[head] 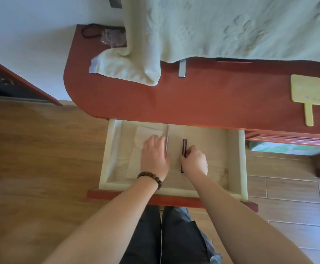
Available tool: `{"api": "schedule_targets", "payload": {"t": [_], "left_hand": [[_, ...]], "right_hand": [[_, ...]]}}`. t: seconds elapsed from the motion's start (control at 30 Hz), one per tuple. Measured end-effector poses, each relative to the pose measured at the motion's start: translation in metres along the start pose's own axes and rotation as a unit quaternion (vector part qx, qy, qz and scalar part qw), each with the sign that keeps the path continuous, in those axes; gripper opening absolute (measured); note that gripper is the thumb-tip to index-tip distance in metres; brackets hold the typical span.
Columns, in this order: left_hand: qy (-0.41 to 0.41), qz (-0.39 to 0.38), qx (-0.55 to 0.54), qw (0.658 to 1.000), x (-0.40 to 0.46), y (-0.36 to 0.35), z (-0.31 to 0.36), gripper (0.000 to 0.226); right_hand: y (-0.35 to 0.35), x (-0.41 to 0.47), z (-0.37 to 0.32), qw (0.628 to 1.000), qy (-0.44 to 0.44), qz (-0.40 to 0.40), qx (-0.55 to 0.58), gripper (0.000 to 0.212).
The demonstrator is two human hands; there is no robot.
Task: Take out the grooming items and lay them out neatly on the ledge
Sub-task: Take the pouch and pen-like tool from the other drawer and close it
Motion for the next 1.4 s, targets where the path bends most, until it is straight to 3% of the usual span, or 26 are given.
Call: {"api": "schedule_targets", "payload": {"t": [0.17,0.33,0.6,0.73,0.97,1.23,1.4], "left_hand": [[0.034,-0.046,0.019,0.998,0.007,-0.031,0.013,0.036],[0.039,-0.029,0.069,0.996,0.020,-0.043,0.015,0.033],[0.100,-0.077,0.000,0.992,0.026,-0.050,0.010,0.025],[0.133,-0.146,-0.085,0.976,0.017,-0.049,0.002,0.019],[0.064,-0.219,-0.211,0.951,-0.015,-0.009,0.006,0.019],[-0.024,-0.164,-0.302,0.939,0.003,0.056,0.107,0.021],[-0.045,-0.128,-0.267,0.954,0.035,0.054,0.183,0.023]], "right_hand": [[0.005,0.001,0.000,1.000,0.005,0.025,0.015,0.020],[0.009,0.004,0.007,0.999,0.003,0.040,0.031,0.023],[0.019,-0.001,0.011,0.997,0.005,0.059,0.050,0.020],[0.030,-0.012,0.005,0.995,0.022,0.074,0.070,0.018],[0.069,-0.054,-0.010,0.984,0.038,0.126,0.120,0.011],[0.162,-0.055,-0.015,0.960,0.055,0.219,0.166,0.010],[0.233,-0.007,-0.002,0.955,0.075,0.246,0.148,0.010]]}}
Point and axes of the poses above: each hand's wrist, its own x-axis towards the middle knuckle, its own y-axis out of the back of the hand, z = x × y, the point moved 9 cm from there along x, towards the middle knuckle, and after that the axes turned 14 degrees about y, right-handed, at the moved point
